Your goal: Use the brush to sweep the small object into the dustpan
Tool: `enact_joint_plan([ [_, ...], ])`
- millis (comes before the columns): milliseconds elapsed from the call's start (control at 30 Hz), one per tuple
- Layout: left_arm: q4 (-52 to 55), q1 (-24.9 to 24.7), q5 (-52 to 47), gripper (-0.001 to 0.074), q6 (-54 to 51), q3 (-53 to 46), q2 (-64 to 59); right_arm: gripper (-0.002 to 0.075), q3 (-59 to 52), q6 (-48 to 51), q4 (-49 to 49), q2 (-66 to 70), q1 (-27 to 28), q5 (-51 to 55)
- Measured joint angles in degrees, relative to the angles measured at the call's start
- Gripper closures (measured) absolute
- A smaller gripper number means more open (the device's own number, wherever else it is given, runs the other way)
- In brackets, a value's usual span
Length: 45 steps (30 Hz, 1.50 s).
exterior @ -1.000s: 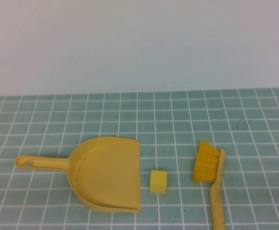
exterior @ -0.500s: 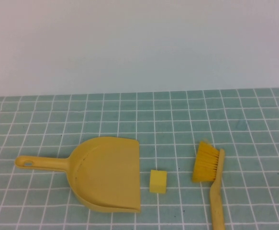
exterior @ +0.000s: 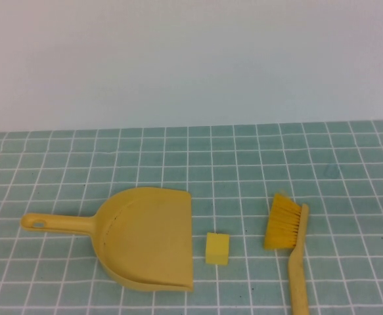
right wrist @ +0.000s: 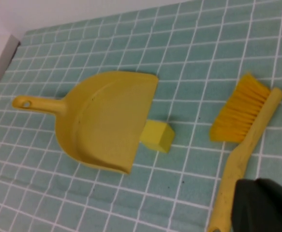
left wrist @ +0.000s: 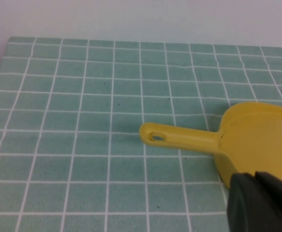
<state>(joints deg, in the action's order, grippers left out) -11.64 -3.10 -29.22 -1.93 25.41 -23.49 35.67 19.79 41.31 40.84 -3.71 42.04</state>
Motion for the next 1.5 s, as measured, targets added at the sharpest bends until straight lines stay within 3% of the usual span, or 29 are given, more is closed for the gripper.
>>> enact_joint_plan([
  [433, -0.4, 0.0, 3.9, 0.0734, -0.7, 0.0, 0.0, 0.0726, 1.3, 6.5, -2.5, 21.8, -1.1, 6.2],
  [567, -0.7, 0.0, 3.9, 0.0734, -0.7, 0.0, 0.0, 0.0701, 5.4, 4.4, -7.5, 27.5, -7.8, 4.9],
  [700, -0.8, 0.0, 4.0, 0.0734, -0.7, 0.0, 0.0, 0.0666, 11.2, -6.3, -19.1, 33.2, -18.3, 1.4],
  [800, -1.1, 0.0, 4.2, 0.0734, -0.7, 0.0, 0.0, 0.061, 16.7, -16.2, -30.3, 38.5, -25.6, 2.5],
  [900, -1.1, 0.0, 4.3, 0.0734, -0.7, 0.0, 0.0, 0.0491, 21.3, -25.8, -39.6, 44.9, -30.4, 6.1],
  [1000, -1.1, 0.0, 4.3, 0.0734, -0.7, -0.1, 0.0, 0.0344, 24.1, -33.4, -46.2, 49.9, -33.2, 7.6],
  [1100, -1.3, 0.0, 4.7, 0.0734, -0.7, -1.3, 0.0, 0.0261, 25.1, -38.2, -49.3, 53.3, -34.3, 7.4],
  [1500, -5.0, 0.0, 6.8, 0.0734, -0.7, -2.9, 0.0, 0.0223, 25.4, -40.7, -45.3, 60.3, -35.9, 1.4],
])
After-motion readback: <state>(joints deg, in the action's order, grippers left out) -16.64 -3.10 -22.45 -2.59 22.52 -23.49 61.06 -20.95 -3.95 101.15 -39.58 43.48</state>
